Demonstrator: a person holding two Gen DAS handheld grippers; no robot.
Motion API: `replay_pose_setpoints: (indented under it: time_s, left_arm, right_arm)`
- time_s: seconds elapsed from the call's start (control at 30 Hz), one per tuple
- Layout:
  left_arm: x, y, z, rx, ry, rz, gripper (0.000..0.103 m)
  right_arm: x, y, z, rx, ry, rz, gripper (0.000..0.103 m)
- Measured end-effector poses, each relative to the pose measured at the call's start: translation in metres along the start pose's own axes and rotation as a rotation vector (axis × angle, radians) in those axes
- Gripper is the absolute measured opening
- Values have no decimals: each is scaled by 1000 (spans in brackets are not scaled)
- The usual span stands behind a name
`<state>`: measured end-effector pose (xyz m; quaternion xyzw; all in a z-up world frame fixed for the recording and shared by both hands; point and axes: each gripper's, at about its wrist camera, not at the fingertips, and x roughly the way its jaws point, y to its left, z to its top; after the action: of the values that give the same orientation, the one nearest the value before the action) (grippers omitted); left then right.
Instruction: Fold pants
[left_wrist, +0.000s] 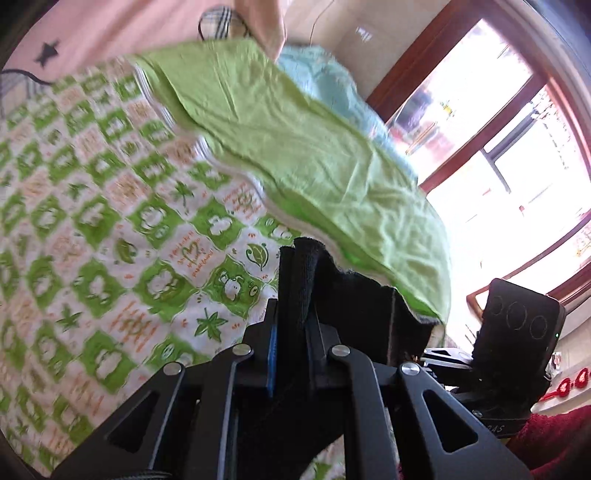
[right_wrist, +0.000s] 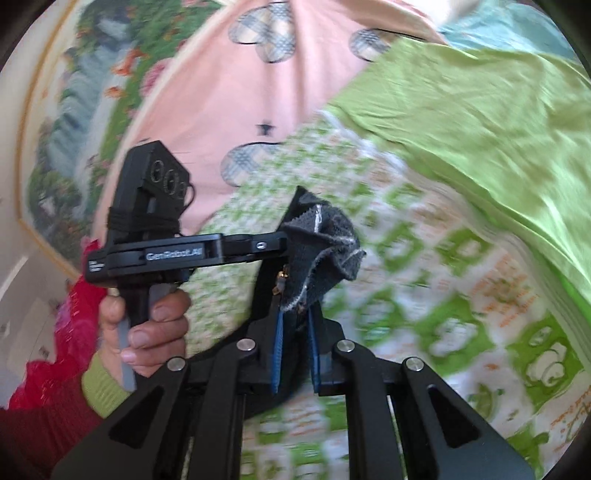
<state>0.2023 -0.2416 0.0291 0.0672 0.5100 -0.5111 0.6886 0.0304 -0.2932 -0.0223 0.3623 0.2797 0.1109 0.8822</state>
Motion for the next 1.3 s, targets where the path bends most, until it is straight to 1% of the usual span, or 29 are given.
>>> replay_pose_setpoints:
  time_s: [0.07, 0.13, 0.27, 0.33, 0.4, 0.53, 0.73, 0.83, 0.9, 1.0, 1.03, 1.07, 1.1, 1.13, 1.17, 1.2, 1.23, 1.27, 1.3]
  left_arm:
    - [-18, -1, -6, -7, -32, 4, 10]
    - [-39, -2, -16, -17, -70, 16, 10]
    - [-71, -3, -41, -46, -140, 27, 10]
    - [-86, -1, -58, -58, -169, 48, 10]
    - [-95, 4, -72, -76, -185, 63, 10]
    - [-117, 30, -112, -167, -221, 76, 10]
    - [-117, 67, -157, -305, -230, 86, 10]
    - [-113, 80, -175, -357, -230, 97, 10]
    - [-110, 86, -184, -383, -223, 109, 8]
    - [-105, 95, -201, -427, -206, 123, 8]
    - [-105, 97, -206, -444, -203, 123, 11]
    - [-105, 100, -213, -461, -203, 122, 12]
    - [-106, 101, -217, -474, -206, 121, 13]
    - [-108, 102, -224, -494, -212, 126, 16]
    - [-110, 103, -228, -506, -216, 133, 21]
    - [-112, 104, -233, -519, -223, 140, 23]
    - [-116, 103, -239, -538, -233, 156, 29]
    - [-120, 103, -244, -549, -241, 165, 33]
    - [-125, 101, -251, -561, -255, 175, 34]
  right_arm:
    - [2, 17, 1, -37, 13, 46, 13]
    - [6, 32, -1, -75, 28, 73, 13]
    - [19, 64, -11, -169, 77, 111, 13]
    - [29, 77, -18, -207, 115, 123, 13]
    - [38, 86, -25, -240, 149, 119, 13]
    - [61, 99, -39, -307, 228, 94, 13]
    - [95, 107, -60, -382, 357, 39, 13]
    - [108, 111, -70, -422, 408, 15, 13]
    - [116, 113, -77, -450, 441, -5, 14]
    - [126, 113, -83, -458, 497, -22, 18]
    - [127, 113, -84, -457, 505, -21, 24]
    - [129, 113, -85, -448, 515, -8, 34]
    - [129, 114, -85, -442, 521, 6, 39]
    - [128, 115, -87, -444, 528, 22, 48]
    - [128, 118, -89, -452, 529, 28, 54]
    - [128, 121, -91, -470, 532, 28, 56]
    - [127, 124, -93, -482, 534, 26, 58]
    - [126, 126, -95, -495, 537, 24, 58]
    - [127, 129, -95, -499, 541, 26, 58]
